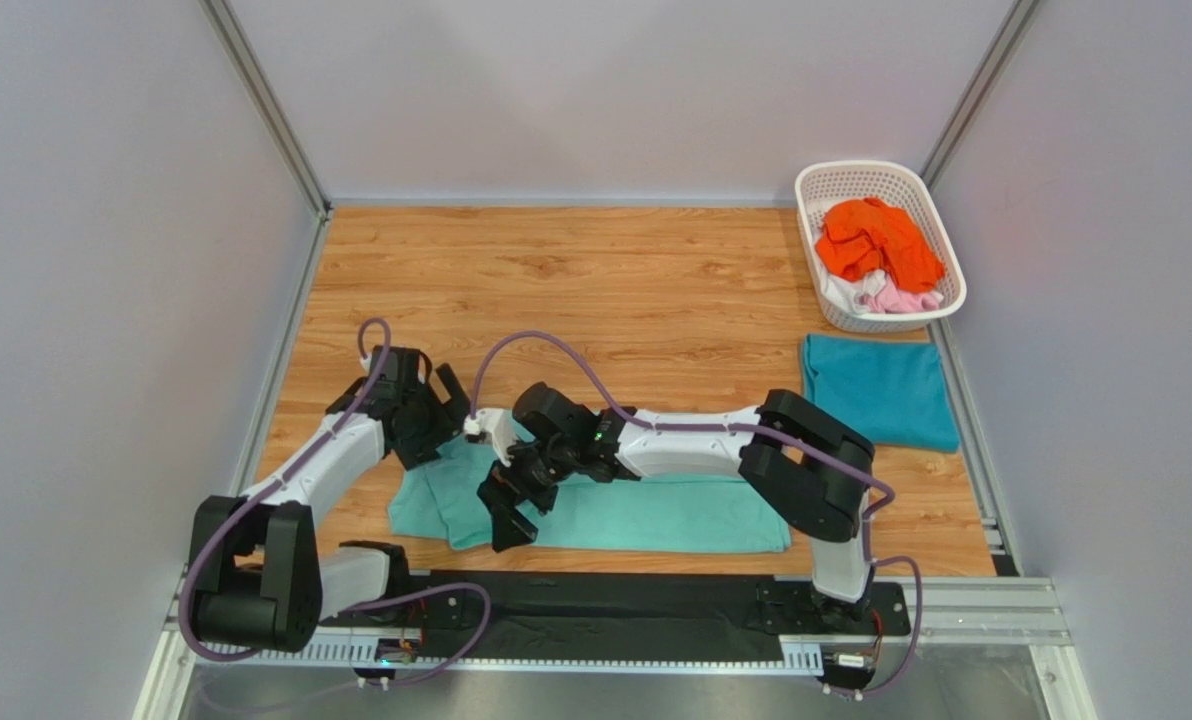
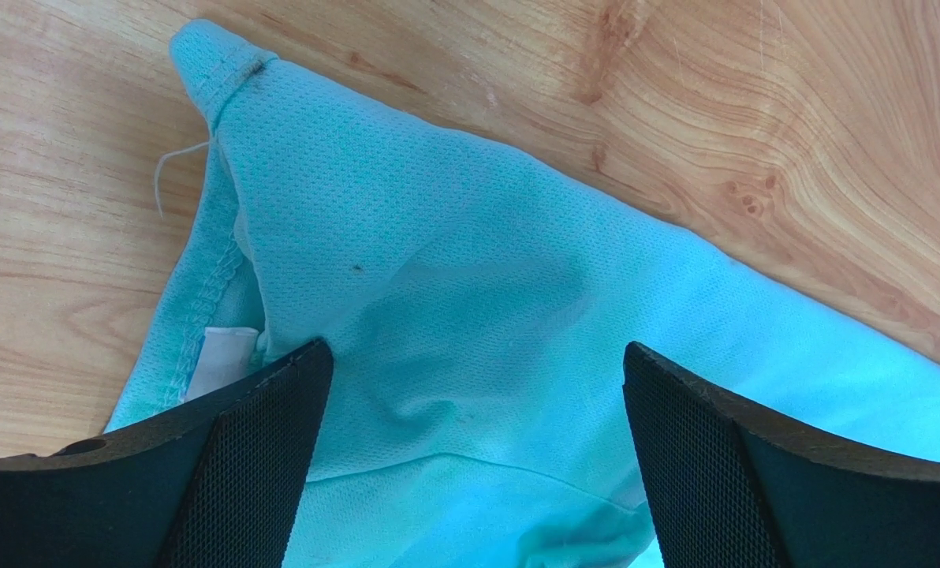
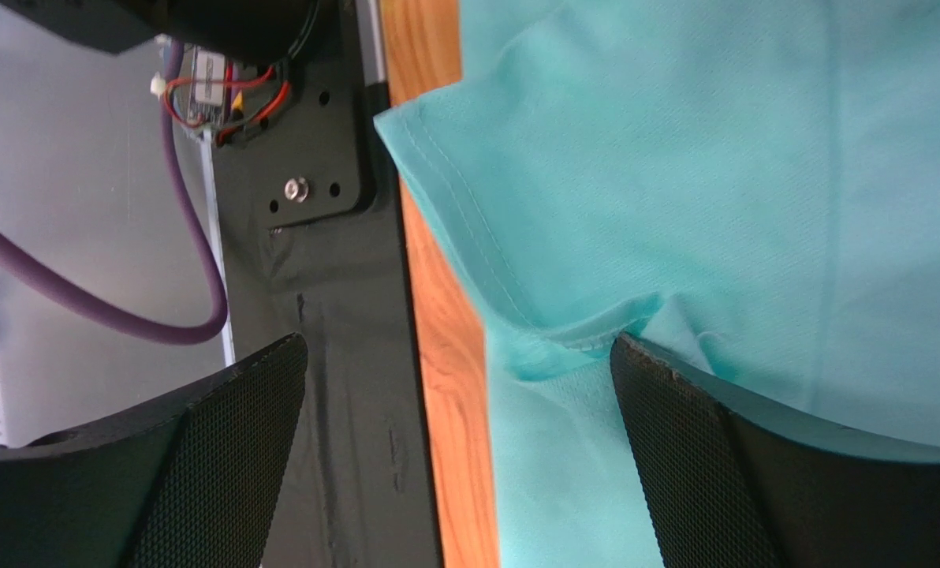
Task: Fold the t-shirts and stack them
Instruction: Fold the tshirt
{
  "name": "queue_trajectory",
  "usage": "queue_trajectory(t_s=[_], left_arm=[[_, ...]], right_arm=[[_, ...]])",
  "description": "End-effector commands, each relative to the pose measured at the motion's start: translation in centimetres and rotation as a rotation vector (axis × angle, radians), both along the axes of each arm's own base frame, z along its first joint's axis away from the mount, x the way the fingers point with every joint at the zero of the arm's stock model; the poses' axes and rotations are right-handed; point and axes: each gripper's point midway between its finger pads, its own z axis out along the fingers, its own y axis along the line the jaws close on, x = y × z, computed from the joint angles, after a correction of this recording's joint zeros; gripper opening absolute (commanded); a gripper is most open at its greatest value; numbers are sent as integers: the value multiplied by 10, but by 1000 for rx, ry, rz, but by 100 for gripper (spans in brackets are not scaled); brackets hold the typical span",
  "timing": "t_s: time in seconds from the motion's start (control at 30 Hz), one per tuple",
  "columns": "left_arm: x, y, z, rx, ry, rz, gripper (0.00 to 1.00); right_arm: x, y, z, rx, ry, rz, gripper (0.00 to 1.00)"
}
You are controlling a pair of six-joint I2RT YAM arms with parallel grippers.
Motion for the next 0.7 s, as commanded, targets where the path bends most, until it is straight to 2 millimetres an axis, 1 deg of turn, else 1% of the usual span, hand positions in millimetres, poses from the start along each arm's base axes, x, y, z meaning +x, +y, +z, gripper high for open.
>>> queue_trajectory(t_s=[0.0, 0.03, 0.07, 0.1, 0.13, 0.17, 0.2, 0.23, 0.27, 0.3, 0.33, 0.37, 0.4, 0.43, 0.47, 0.5, 0.53, 0.57, 0.6, 0.63, 0.67], left_arm=[[-12, 12, -10, 56, 31, 13, 100], [-11, 14, -9, 62, 30, 18, 100], [-10, 15, -8, 68, 27, 23, 100], [-9, 17, -6, 81, 21, 27, 100], [-7, 17, -3, 83, 17, 26, 100], [-6, 18, 0, 85, 10, 27, 100], [-5, 17, 2, 81, 4, 24, 100], [-3, 16, 7, 76, -8, 22, 100], [-1, 15, 12, 69, -24, 20, 100], [0, 13, 16, 59, -35, 10, 100], [1, 11, 21, 52, -43, 7, 100], [3, 11, 28, 50, -66, 7, 100], [3, 9, 33, 40, -76, 4, 100], [2, 9, 38, 38, -80, 7, 100], [1, 8, 45, 30, -99, 13, 100], [-3, 8, 46, 26, -90, 19, 100], [-6, 8, 48, 20, -97, 23, 100], [-8, 5, 54, 4, -116, 25, 100], [-14, 4, 52, 3, -106, 24, 100], [-19, 1, 52, 3, -109, 9, 100], [-22, 1, 56, 8, -130, 21, 100]], right_arm=[[-17, -6, 16, 31, -60, 37, 100], [-22, -9, 24, 43, -72, 39, 100], [-26, -17, 20, 26, -65, 32, 100], [-30, -21, 22, 21, -52, 25, 100], [-33, -24, 36, 46, -58, 15, 100], [-33, -27, 41, 51, -62, -1, 100], [-32, -34, 39, 38, -62, -40, 100], [-29, -37, 44, 41, -70, -73, 100], [-24, -40, 61, 69, -93, -117, 100], [-16, -48, 60, 46, -108, -187, 100], [-13, -52, 64, 45, -120, -220, 100], [-8, -57, 81, 73, -133, -273, 100], [5, -67, 79, 40, -165, -358, 100], [9, -76, 79, 23, -163, -415, 100], [15, -89, 85, 11, -173, -473, 100], [28, -101, 85, -11, -207, -557, 100], [41, -117, 78, -48, -217, -649, 100], [47, -134, 70, -98, -224, -709, 100], [61, -151, 76, -100, -257, -805, 100], [69, -171, 63, -144, -242, -881, 100], [71, -185, 58, -172, -237, -921, 100]])
